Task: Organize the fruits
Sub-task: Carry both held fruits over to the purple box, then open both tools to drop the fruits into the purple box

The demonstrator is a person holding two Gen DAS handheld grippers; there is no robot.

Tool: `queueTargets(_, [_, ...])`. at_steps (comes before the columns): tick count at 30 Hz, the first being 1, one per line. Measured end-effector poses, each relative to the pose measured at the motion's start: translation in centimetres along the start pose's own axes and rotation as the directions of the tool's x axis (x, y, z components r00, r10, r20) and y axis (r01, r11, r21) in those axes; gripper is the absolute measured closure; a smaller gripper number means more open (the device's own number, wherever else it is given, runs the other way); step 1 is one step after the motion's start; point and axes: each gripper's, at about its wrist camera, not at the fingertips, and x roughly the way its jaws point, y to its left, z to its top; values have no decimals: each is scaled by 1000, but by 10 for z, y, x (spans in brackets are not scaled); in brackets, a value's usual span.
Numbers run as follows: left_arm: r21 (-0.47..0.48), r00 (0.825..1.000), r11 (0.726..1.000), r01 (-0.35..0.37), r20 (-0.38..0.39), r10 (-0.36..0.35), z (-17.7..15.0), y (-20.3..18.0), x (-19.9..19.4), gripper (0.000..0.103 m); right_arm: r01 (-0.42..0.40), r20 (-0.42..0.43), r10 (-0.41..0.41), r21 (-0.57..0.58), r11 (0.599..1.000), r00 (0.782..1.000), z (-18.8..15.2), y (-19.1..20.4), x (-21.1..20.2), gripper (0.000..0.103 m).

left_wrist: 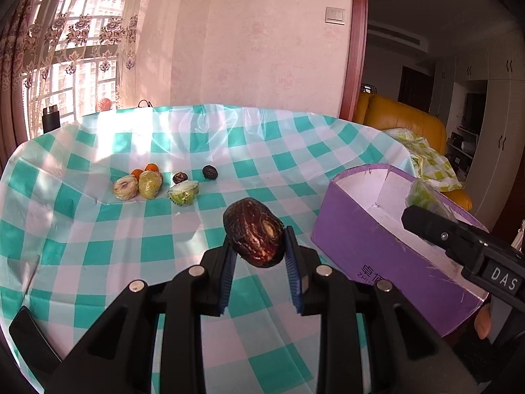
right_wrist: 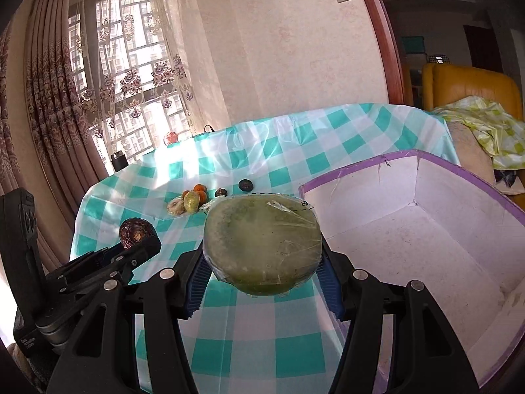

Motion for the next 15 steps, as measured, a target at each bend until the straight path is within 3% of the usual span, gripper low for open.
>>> queueTargets(3, [53,998,997,64,-15,-63,12,-28,5,75,98,-17,-98,2,995,995,3,-22,-6,46])
queueTargets(7, [124,989,982,143,-61,-136,26,-70,21,75,246,-96,-247,-16,969,964,1,-55,-4,46])
queueTargets(12, [190,963,952,238,-171,-206,43,-121,57,75,399,-200,-401,-53,916,894,-3,-97,4,46])
queueTargets(15, [232,932,933,273,-303,-198,45,-155,92,74,456,-265,-467,-104,884,844,-11,-116,10,46])
